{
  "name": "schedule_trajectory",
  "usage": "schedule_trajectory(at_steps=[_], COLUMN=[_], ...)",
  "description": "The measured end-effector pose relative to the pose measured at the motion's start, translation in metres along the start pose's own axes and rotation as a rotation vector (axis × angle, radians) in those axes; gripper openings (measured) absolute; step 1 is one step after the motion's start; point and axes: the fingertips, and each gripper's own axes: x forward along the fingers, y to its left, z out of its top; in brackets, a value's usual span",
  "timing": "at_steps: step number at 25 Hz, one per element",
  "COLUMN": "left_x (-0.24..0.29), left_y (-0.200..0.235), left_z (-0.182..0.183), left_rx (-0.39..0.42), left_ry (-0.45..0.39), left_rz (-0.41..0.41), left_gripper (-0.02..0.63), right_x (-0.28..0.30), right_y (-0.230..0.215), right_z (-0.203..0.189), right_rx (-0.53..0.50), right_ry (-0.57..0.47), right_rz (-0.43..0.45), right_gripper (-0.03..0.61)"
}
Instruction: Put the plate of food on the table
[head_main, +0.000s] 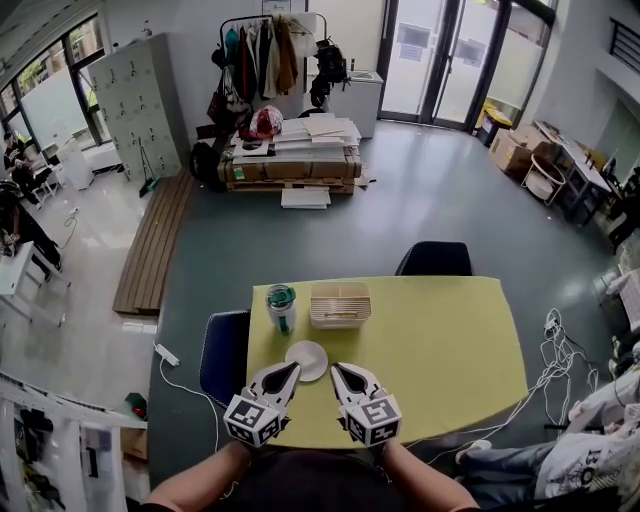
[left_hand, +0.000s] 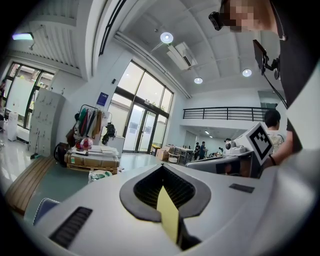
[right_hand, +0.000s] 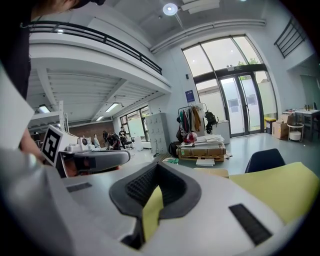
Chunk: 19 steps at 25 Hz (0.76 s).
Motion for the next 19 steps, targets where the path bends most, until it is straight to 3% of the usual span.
schedule_trajectory(at_steps=[19], left_x=[0.003], left_y=[0.01], left_z=[-0.009], left_rx=[-0.01], left_ry=[0.011], left_rz=[0.004], left_gripper=[0.009], right_x=[0.012], right_y=[-0.005], right_z=[-0.005], right_rx=[-0.024], right_ry=[0.012], right_rz=[-0.004], right_gripper=[0.012])
